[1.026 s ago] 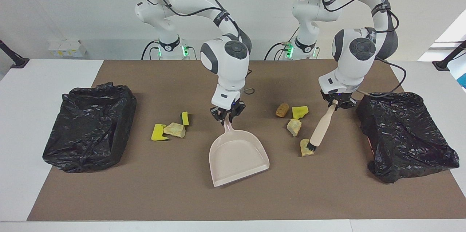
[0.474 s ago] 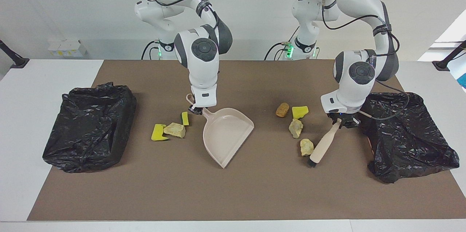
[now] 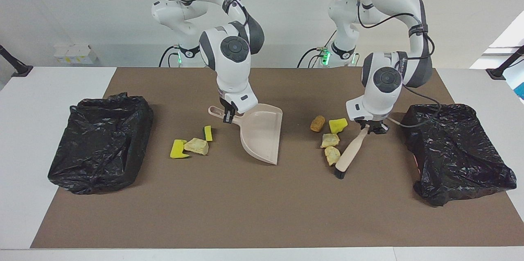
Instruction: Sweep and dump trash in bin
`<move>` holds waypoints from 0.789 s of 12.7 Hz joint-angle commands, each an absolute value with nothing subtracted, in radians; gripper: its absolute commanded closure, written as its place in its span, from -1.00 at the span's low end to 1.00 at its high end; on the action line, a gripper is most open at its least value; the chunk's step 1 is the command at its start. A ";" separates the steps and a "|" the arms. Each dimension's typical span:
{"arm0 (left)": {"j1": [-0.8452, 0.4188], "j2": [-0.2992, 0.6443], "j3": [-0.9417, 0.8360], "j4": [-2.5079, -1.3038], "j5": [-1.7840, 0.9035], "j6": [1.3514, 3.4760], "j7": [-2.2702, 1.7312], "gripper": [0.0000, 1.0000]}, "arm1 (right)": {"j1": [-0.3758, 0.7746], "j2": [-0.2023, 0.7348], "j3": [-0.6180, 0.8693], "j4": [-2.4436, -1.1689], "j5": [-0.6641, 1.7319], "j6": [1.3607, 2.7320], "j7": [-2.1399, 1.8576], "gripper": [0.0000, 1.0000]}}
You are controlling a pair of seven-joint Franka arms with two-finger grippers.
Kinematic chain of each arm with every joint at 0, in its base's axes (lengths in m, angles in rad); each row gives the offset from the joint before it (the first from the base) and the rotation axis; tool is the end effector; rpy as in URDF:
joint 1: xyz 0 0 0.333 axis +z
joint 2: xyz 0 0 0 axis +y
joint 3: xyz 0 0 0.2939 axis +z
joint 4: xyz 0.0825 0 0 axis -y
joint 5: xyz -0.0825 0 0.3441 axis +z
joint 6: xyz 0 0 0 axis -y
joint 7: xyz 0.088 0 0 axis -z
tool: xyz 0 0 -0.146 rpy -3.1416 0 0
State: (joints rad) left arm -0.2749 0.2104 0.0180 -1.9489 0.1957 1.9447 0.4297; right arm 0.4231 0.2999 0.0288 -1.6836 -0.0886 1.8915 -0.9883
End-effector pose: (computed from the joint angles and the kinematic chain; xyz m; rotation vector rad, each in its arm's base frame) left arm 0.5178 -0.1153 0.3211 -2.7426 1.1241 0.3408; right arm 0.5340 0.2471 0.3739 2.2910 2.0733 -0.1672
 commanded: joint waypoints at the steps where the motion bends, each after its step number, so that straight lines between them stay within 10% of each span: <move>1: -0.345 0.150 0.026 -1.999 0.167 1.856 0.344 1.00 | 0.422 0.244 0.029 -1.821 -0.075 2.023 -1.049 1.00; 10: -0.382 -0.035 0.031 -2.002 0.126 1.630 -0.118 1.00 | 0.456 0.285 0.029 -1.822 -0.095 2.095 -1.061 1.00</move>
